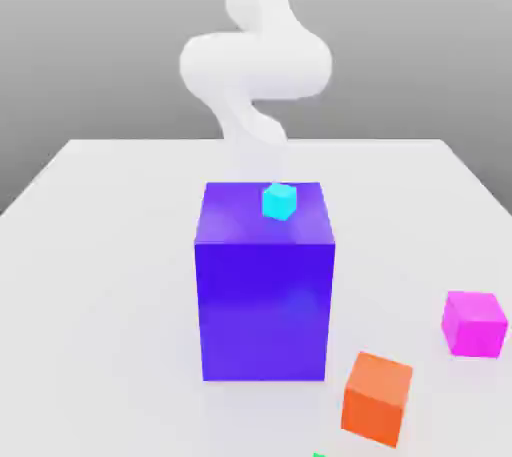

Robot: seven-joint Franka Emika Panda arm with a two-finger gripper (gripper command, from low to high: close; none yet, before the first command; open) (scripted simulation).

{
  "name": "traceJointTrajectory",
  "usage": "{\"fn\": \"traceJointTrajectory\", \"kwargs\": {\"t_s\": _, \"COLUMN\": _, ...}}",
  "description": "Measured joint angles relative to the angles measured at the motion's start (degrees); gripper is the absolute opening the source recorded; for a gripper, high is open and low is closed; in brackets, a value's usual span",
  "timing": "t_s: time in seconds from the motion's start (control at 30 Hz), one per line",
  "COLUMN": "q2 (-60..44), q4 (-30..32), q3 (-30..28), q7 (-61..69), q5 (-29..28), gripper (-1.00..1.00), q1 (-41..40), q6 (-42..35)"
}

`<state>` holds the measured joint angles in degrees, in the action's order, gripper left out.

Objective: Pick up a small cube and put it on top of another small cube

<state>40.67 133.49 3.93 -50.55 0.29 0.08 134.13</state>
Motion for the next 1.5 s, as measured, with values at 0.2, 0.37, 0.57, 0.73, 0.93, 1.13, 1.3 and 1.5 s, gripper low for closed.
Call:
{"fn": "traceJointTrajectory", "kwargs": {"t_s": 0.2, "q2": -12.4, "q4": 4.2, "q3": 10.1, "q7": -12.2, "q5": -0.2, "gripper": 0.00, "q1": 0.4, "q6": 5.9}}
{"fn": "traceJointTrajectory", "kwargs": {"t_s": 0.37, "q2": -22.6, "q4": 7.6, "q3": 18.4, "q7": -23.1, "q5": -1.8, "gripper": 0.00, "q1": 1.2, "q6": 10.6}}
{"fn": "traceJointTrajectory", "kwargs": {"t_s": 0.57, "q2": -35.4, "q4": 11.7, "q3": 26.8, "q7": -38.0, "q5": -6.2, "gripper": 0.00, "q1": 3.4, "q6": 16.2}}
{"fn": "traceJointTrajectory", "kwargs": {"t_s": 0.73, "q2": -46.3, "q4": 15.0, "q3": 28.6, "q7": -50.9, "q5": -10.5, "gripper": 0.00, "q1": 10.5, "q6": 20.7}}
{"fn": "traceJointTrajectory", "kwargs": {"t_s": 0.93, "q2": -58.6, "q4": 13.7, "q3": 18.7, "q7": -62.9, "q5": -23.5, "gripper": 0.00, "q1": 19.3, "q6": 28.6}}
{"fn": "traceJointTrajectory", "kwargs": {"t_s": 1.13, "q2": -60.2, "q4": 13.4, "q3": 16.9, "q7": -64.3, "q5": -25.3, "gripper": -1.00, "q1": 20.7, "q6": 30.0}}
{"fn": "traceJointTrajectory", "kwargs": {"t_s": 1.3, "q2": -55.5, "q4": 14.5, "q3": 21.2, "q7": -59.6, "q5": -19.0, "gripper": -1.00, "q1": 17.8, "q6": 26.6}}
{"fn": "traceJointTrajectory", "kwargs": {"t_s": 1.5, "q2": -50.1, "q4": 12.2, "q3": 22.6, "q7": -46.1, "q5": -9.5, "gripper": -1.00, "q1": 11.1, "q6": 19.9}}
